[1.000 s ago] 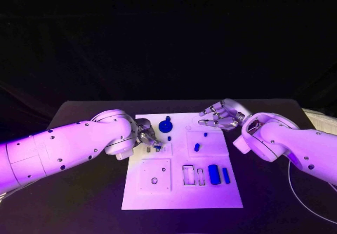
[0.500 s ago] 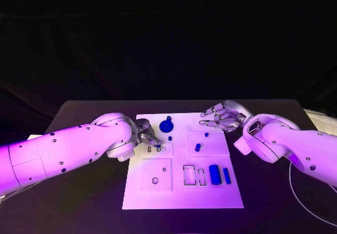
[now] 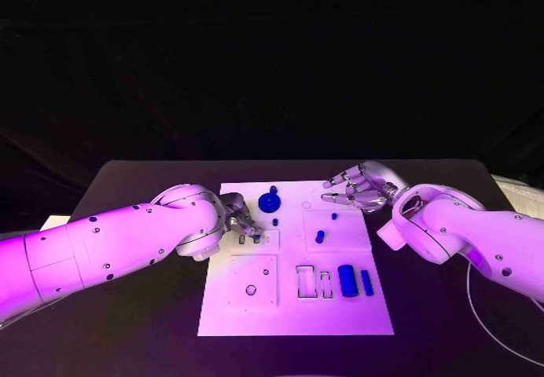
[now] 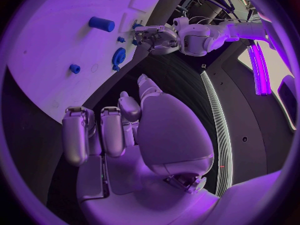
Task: Assemble the parts on the task board
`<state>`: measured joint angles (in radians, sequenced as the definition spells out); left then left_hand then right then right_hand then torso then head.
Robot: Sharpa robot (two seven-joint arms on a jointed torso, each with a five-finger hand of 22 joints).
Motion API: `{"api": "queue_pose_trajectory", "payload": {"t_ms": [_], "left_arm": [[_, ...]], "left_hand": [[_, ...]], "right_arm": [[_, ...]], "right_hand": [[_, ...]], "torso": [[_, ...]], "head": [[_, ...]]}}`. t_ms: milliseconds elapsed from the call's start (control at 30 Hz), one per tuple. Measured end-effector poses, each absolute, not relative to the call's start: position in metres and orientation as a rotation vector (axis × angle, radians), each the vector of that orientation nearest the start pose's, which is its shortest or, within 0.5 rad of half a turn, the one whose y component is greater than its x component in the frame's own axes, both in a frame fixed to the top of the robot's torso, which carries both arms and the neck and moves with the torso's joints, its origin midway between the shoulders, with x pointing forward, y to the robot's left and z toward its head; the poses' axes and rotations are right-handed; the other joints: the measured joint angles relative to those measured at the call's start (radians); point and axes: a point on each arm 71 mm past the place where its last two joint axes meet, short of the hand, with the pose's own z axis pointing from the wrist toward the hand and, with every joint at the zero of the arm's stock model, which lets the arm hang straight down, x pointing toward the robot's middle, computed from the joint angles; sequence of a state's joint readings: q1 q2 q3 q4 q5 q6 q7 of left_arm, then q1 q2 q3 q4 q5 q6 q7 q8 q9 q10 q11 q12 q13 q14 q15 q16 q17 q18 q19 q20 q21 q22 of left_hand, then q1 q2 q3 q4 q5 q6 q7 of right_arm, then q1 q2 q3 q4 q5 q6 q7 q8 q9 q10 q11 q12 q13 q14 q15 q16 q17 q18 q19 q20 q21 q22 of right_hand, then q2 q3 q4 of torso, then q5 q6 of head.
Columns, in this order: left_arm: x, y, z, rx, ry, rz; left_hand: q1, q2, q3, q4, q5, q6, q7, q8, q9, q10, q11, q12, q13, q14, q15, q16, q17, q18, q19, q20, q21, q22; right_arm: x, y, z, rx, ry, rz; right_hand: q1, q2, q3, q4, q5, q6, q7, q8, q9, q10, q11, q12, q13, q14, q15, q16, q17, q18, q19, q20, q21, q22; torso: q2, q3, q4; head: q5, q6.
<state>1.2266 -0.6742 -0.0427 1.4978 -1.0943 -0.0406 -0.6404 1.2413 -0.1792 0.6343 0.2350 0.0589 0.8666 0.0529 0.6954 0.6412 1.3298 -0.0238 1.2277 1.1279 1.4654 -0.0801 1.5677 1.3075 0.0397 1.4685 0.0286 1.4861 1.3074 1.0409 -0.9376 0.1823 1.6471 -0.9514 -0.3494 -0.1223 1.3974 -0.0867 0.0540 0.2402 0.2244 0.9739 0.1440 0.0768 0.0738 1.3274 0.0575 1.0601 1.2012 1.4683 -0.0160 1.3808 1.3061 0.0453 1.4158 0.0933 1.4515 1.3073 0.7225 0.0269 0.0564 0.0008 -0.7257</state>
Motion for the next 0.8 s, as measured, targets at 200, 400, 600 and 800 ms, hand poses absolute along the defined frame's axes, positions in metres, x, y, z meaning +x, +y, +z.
{"api": "queue_pose_trajectory", "payload": {"t_ms": [200,400,600,800], "left_arm": [[0.4855,0.1465,-0.2097,-0.215,2.211,-0.406],[0.4844,0.1463,-0.2101,-0.188,2.229,-0.401],[0.4839,0.1465,-0.2105,-0.161,2.243,-0.393],[0.4835,0.1479,-0.2104,-0.146,2.249,-0.387]], "left_hand": [[0.0,0.0,0.001,-0.001,-0.002,0.0,0.0,0.0,-0.001,0.0,0.0,0.0,-0.006,0.0,0.0,0.0,0.0,0.0,0.0,0.0,0.0,0.0],[-0.007,0.004,-0.001,-0.003,-0.002,0.0,0.0,0.0,0.0,0.0,0.0,0.0,-0.007,0.0,0.0,0.0,0.0,0.0,0.0,0.0,0.0,0.0],[-0.012,0.007,-0.005,-0.007,-0.003,0.004,-0.003,0.012,0.009,0.007,-0.007,0.0,0.0,0.0,0.0,0.0,0.0,0.0,0.0,0.0,0.0,0.0],[-0.025,0.007,-0.009,-0.011,-0.003,0.006,-0.005,0.012,0.008,0.01,-0.01,0.008,0.009,0.0,0.0,0.0,0.0,0.0,0.0,0.0,0.0,0.0]], "right_arm": [[0.4678,-0.2232,-0.1744,0.484,1.707,0.941],[0.4682,-0.2249,-0.177,0.489,1.71,0.933],[0.4697,-0.2277,-0.1788,0.495,1.71,0.921],[0.4716,-0.2314,-0.1804,0.503,1.71,0.908]], "right_hand": [[-0.005,0.005,0.0,0.0,0.0,0.004,0.004,0.0,0.0,0.0,0.0,0.0,0.0,0.0,0.0,0.0,0.001,0.0,0.0,0.0,0.0,0.0],[-0.005,0.005,0.0,0.0,0.0,0.007,0.0,0.0,0.001,0.0,0.0,0.0,0.002,0.0,0.0,0.0,0.001,0.0,0.0,0.0,0.0,0.001],[-0.005,0.005,0.0,0.0,0.0,0.007,0.0,0.0,0.001,0.0,0.0,0.004,0.003,0.0,0.0,0.0,0.002,0.0,0.0,0.0,0.0,0.001],[-0.005,0.005,0.0,0.0,0.0,0.007,0.0,0.0,0.001,0.0,0.0,0.004,0.003,0.0,0.0,0.0,0.002,0.0,0.0,0.0,0.0,0.001]], "torso": [[0.0,-0.0001,0.0001],[0.0,-0.0001,0.0002],[0.0,-0.0001,0.0012],[0.0,-0.0001,0.0008]], "head": [[-0.002,0.0],[0.0,-0.001],[0.0,-0.003],[0.002,-0.004]]}}
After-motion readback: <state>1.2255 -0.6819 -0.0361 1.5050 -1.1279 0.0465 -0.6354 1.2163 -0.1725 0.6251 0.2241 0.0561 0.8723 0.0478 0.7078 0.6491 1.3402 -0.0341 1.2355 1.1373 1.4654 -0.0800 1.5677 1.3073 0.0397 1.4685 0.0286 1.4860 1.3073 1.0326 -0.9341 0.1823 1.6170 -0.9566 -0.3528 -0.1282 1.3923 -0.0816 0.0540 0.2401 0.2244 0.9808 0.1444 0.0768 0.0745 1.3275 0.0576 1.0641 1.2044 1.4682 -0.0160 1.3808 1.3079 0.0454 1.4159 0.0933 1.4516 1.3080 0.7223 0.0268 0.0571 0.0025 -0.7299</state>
